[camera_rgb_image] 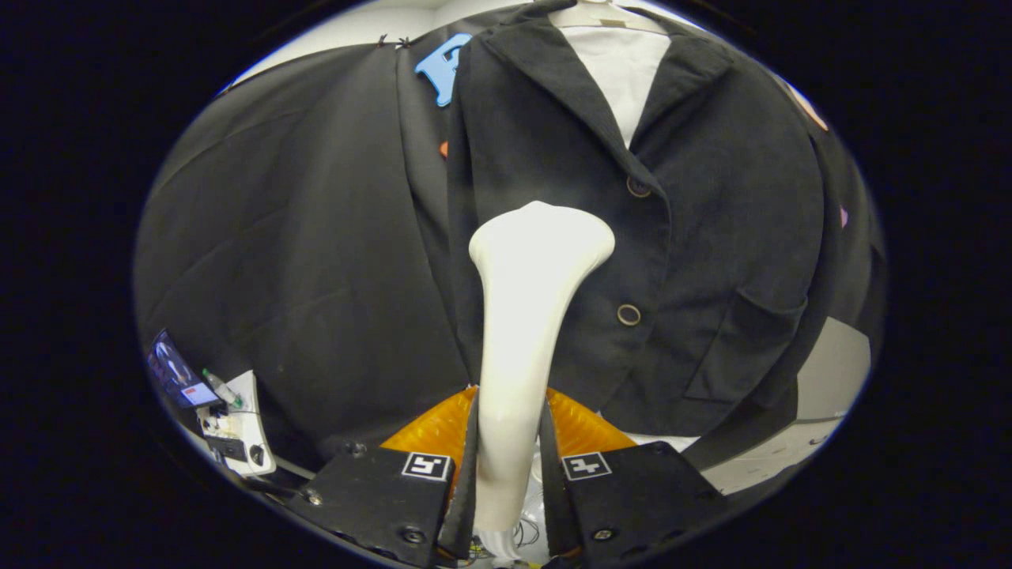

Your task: Iron the clothes twice with a garment steamer, once on the left side and once on the right side.

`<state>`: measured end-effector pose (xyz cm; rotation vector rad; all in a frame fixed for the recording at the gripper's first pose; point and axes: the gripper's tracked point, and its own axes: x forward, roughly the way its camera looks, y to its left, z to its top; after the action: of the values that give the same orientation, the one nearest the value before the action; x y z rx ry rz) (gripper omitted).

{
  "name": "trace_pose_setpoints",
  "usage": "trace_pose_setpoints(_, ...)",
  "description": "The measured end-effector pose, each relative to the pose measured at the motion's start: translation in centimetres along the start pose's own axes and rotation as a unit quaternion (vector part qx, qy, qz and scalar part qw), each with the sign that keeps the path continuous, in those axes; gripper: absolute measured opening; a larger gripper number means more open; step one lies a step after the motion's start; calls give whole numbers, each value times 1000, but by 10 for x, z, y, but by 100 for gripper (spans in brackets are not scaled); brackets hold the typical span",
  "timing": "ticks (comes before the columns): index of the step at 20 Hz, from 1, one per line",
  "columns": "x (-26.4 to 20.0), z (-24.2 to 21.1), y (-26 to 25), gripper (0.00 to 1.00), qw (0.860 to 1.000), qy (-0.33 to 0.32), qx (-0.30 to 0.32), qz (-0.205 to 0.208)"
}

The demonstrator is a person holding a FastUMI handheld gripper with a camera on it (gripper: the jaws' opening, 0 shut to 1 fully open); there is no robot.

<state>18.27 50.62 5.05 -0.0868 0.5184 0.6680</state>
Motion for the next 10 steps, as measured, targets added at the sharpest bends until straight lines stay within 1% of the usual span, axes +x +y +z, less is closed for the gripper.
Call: trace_pose_setpoints(10, 15, -43, -9, 38, 999, 43, 9, -8)
